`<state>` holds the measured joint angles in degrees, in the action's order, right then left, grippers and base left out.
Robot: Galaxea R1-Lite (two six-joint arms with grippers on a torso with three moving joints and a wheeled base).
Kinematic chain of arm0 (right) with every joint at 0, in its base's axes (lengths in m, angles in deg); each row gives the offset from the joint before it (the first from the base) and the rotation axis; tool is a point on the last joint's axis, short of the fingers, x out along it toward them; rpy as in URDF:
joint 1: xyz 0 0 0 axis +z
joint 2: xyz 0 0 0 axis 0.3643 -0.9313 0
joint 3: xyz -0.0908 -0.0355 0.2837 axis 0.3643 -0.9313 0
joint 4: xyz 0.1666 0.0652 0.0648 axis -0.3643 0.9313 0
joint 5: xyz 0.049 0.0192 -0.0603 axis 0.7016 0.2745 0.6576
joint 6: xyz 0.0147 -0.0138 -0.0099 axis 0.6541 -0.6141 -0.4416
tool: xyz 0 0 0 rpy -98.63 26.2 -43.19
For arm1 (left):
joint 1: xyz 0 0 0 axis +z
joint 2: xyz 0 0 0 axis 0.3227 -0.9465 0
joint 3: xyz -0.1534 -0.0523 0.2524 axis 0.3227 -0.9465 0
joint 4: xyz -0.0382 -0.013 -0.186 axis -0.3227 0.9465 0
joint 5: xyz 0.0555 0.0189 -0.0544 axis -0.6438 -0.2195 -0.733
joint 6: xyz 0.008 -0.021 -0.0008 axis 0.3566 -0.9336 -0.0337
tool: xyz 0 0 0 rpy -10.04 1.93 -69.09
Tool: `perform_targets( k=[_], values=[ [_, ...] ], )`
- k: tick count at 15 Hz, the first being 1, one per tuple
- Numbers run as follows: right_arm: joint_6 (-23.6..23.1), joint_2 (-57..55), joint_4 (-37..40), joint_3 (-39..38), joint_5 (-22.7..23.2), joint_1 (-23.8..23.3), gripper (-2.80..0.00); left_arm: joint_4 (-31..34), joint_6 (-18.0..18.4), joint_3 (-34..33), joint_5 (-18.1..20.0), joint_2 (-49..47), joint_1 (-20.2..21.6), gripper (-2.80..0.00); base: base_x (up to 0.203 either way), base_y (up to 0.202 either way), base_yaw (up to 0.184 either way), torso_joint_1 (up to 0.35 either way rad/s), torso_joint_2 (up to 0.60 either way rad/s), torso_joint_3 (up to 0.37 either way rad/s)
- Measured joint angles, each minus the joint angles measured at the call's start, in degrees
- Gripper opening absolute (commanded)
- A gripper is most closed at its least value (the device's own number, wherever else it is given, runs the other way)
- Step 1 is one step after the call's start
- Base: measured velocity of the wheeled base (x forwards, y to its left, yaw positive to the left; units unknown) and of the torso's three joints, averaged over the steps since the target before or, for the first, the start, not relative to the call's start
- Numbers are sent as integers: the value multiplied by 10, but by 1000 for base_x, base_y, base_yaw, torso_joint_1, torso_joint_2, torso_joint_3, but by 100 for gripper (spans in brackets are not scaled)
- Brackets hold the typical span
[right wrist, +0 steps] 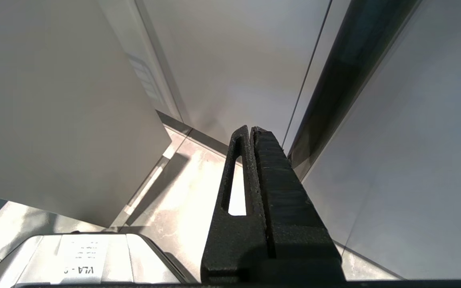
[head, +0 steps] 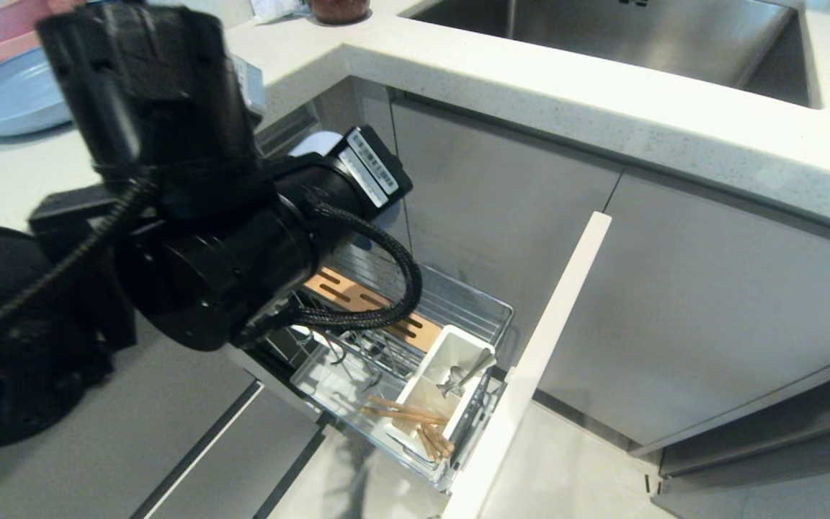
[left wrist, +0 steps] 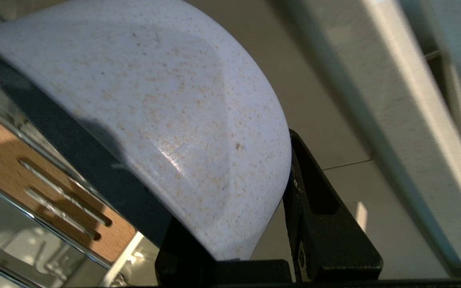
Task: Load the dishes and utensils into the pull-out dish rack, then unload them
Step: Pick up the bowl and place it in the cupboard
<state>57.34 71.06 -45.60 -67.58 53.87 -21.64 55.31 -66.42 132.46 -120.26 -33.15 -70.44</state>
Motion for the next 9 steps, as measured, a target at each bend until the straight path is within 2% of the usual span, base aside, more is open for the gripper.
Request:
perform_targets(
  k=[1, 4, 7, 9],
  values=[
    [0, 0, 0, 0, 0, 0, -280, -10, -20, -5, -2, -17, 0, -280, 0, 0, 0, 0, 0, 0],
    [0, 0, 0, 0, 0, 0, -280, -31, -114, -20, -4, -67, 5, -280, 0, 0, 0, 0, 0, 0],
    [0, 0, 0, 0, 0, 0, -280, -35, -150, -24, -2, -111, 30, -280, 0, 0, 0, 0, 0, 0],
    [0, 0, 0, 0, 0, 0, -280, -41, -161, -25, 18, -135, 51, -280, 0, 0, 0, 0, 0, 0]
  ],
)
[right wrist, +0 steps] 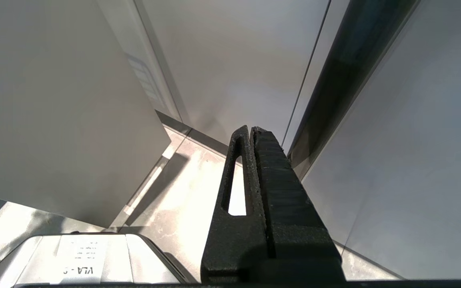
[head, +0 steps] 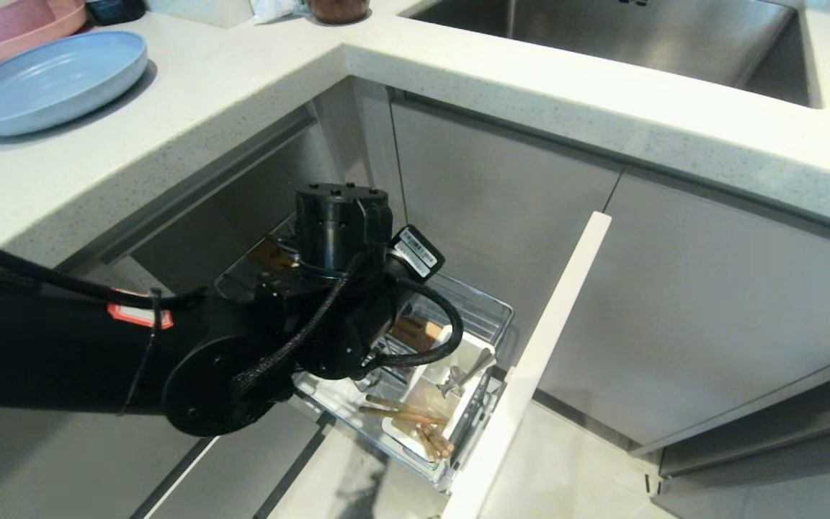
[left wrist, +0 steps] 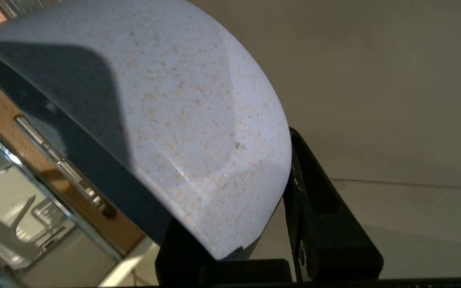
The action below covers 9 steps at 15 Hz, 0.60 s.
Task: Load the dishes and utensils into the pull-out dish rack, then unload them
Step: Pick up the bowl and place it in the cupboard
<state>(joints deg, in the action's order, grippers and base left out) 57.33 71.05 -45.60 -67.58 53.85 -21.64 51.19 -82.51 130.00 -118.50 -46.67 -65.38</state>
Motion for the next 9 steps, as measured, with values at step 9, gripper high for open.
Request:
perform_targets(
  k=[9],
  values=[
    [0, 0, 0, 0, 0, 0, -280, -134, -2, 7, 101, -56, 46, -280, 0, 0, 0, 0, 0, 0]
  ],
)
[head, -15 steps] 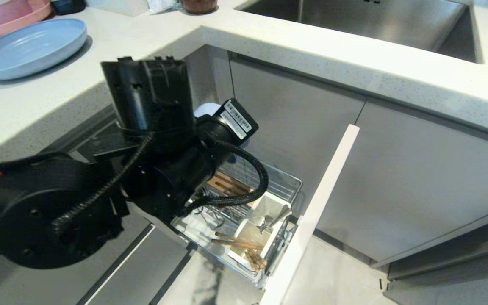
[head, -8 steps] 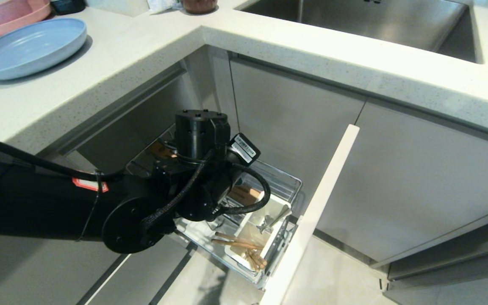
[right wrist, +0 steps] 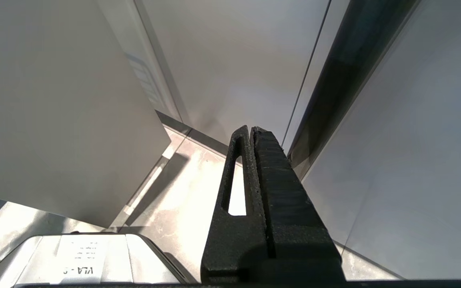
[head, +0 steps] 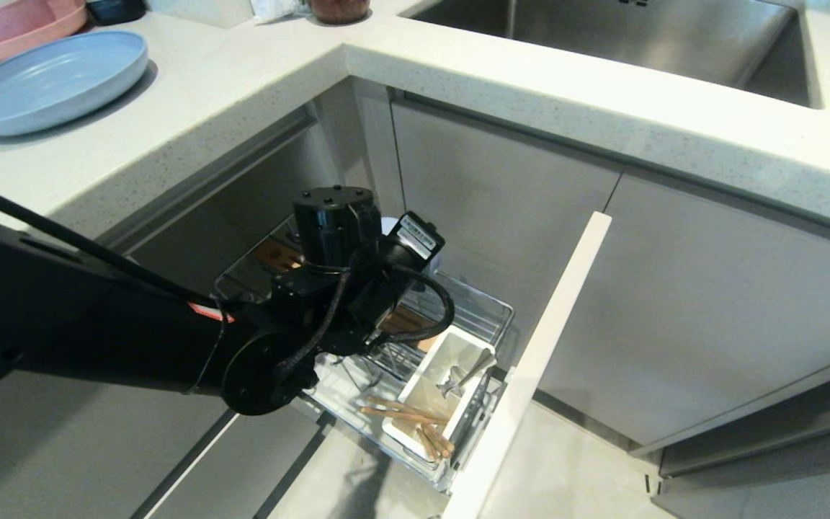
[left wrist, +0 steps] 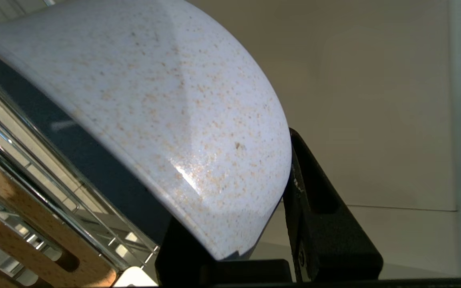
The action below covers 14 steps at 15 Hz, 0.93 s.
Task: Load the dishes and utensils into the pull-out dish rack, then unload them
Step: Pick up the bowl and place it in the cupboard
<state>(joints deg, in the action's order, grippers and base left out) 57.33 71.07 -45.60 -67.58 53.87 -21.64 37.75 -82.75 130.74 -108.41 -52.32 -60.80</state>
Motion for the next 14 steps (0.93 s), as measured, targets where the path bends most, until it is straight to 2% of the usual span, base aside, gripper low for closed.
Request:
perform_targets(
  k=[4, 6, 12, 14],
  values=[
    [0, 0, 0, 0, 0, 0, -280, -3, -2, 1, 5, -20, 2, -280, 0, 0, 0, 0, 0, 0],
    [0, 0, 0, 0, 0, 0, -280, -4, -15, 2, 20, -27, 3, -280, 0, 0, 0, 0, 0, 0],
    [0, 0, 0, 0, 0, 0, -280, -64, -26, -1, 46, -45, 15, -280, 0, 0, 0, 0, 0, 0],
    [0, 0, 0, 0, 0, 0, -280, -66, -26, -2, 51, -52, 17, -280, 0, 0, 0, 0, 0, 0]
  ],
)
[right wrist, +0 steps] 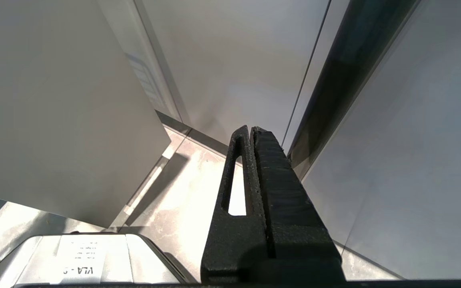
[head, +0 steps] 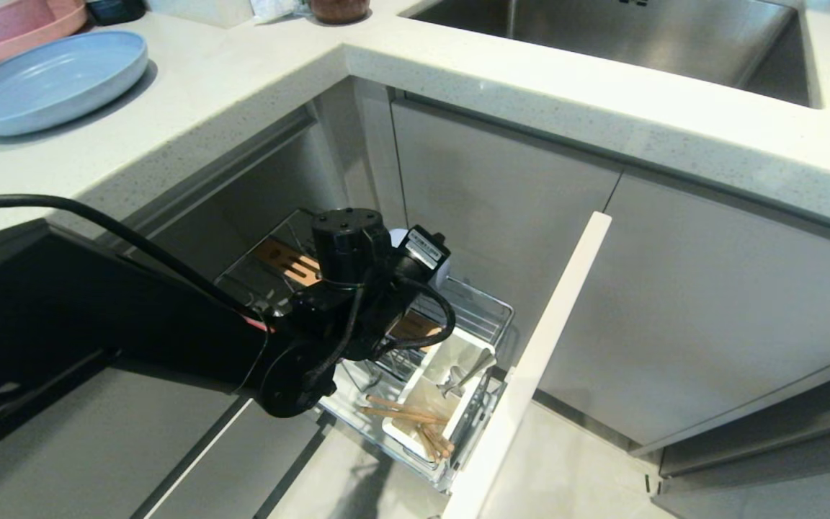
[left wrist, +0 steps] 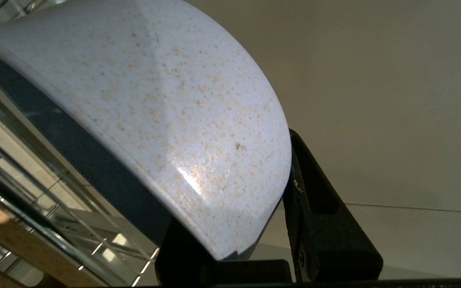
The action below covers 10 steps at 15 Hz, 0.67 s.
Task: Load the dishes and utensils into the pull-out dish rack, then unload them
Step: Pick up the bowl and place it in the cupboard
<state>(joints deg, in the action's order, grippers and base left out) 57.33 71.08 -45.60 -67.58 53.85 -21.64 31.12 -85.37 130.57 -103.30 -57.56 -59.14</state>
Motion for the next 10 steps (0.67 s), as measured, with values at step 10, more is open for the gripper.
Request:
perform_targets(
  k=[10],
  values=[
    [0, 0, 0, 0, 0, 0, -280, -5, -2, 4, 3, -42, 9, -280, 0, 0, 0, 0, 0, 0]
  ],
)
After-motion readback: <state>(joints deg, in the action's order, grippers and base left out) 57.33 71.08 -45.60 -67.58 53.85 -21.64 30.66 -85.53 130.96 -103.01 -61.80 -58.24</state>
